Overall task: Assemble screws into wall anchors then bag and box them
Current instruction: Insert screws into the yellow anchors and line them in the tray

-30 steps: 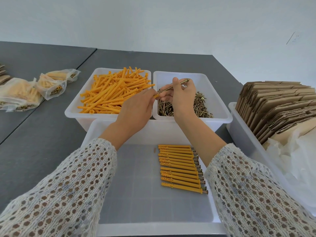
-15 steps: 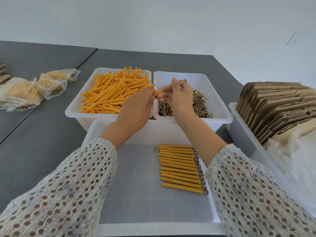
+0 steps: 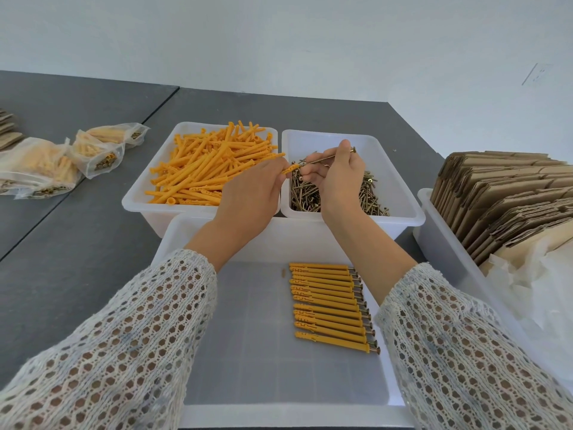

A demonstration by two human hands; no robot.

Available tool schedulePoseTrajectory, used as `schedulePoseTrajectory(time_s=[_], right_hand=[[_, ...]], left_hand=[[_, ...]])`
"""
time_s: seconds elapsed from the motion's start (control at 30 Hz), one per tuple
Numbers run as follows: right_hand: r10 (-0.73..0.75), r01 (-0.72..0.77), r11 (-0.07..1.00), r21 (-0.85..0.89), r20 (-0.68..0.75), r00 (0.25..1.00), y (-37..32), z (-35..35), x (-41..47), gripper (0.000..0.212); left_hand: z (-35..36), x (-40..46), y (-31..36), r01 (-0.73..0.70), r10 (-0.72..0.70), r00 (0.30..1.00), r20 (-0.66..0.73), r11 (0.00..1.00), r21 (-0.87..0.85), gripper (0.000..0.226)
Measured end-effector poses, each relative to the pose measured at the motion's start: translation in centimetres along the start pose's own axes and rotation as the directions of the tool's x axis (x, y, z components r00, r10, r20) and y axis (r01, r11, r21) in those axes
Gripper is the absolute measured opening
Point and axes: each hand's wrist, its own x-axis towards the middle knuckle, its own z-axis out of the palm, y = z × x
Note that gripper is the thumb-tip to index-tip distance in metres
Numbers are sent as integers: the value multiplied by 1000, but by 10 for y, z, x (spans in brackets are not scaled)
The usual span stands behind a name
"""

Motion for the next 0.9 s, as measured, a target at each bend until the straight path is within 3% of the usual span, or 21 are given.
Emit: schedulePoseTrajectory(time_s=[0.23, 0.43, 0.53, 0.73, 0.9], right_hand=[[-17, 17, 1000, 12, -29, 999, -4, -5, 4, 42], [11, 2, 996, -91, 138, 990, -2, 1, -1, 41], [61, -32, 985, -170, 168, 984, 0, 2, -2, 44], [227, -187, 942, -277, 119, 967, 1, -2, 2, 46], [303, -212, 903, -375, 203, 931, 4, 1, 1, 40]], left_hand=[[-4, -1, 1, 48, -49, 994, -100, 999, -8, 32], [1, 2, -3, -6, 6, 1000, 1, 998, -58, 34], [1, 2, -5, -15, 7, 998, -58, 989, -145, 31], [-2, 6, 3, 108, -201, 960, -197, 910, -401, 14], [-6, 9, 7, 165, -360, 909, -209, 773, -613, 10]])
